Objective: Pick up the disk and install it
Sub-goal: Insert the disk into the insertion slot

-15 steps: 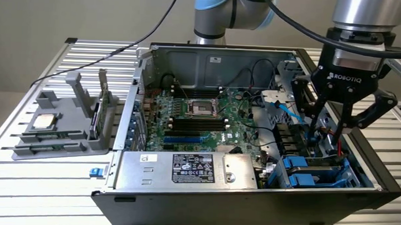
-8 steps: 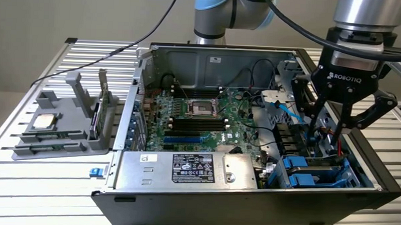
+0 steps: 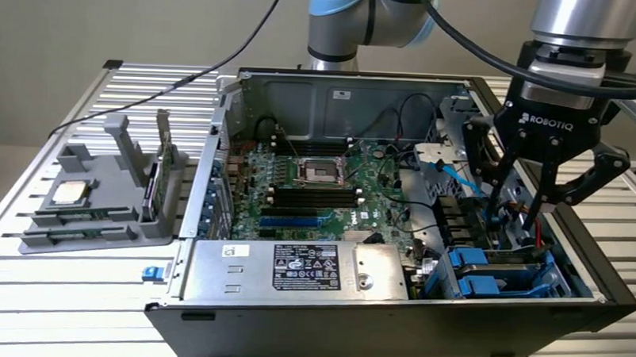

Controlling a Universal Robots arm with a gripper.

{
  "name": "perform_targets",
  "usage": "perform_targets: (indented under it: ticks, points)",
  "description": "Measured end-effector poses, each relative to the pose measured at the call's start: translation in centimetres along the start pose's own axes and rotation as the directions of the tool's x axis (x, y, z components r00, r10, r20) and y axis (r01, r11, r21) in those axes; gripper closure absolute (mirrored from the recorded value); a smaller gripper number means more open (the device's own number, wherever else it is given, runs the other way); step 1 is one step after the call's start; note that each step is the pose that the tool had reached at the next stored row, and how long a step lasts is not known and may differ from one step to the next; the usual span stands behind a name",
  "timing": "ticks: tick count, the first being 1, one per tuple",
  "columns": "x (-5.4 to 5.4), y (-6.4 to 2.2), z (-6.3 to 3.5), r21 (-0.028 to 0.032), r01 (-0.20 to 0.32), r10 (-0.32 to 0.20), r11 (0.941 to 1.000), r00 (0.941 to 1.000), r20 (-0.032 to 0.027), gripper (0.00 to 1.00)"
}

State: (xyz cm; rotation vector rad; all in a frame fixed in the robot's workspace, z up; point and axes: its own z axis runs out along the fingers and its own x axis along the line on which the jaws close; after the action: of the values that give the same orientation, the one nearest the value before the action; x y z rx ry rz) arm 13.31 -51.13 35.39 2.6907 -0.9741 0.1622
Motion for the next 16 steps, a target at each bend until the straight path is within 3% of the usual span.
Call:
perform_targets:
  ticks: [11,16]
  points:
    - [0.5,0.16,-0.47,-0.0054,-0.027,0.027,0.9996,0.9996,0.0062,0.57]
    - [1.1,0.83,-0.31,-0.0113,-0.054,0.055,0.9985,0.9984,0.0122,0.57]
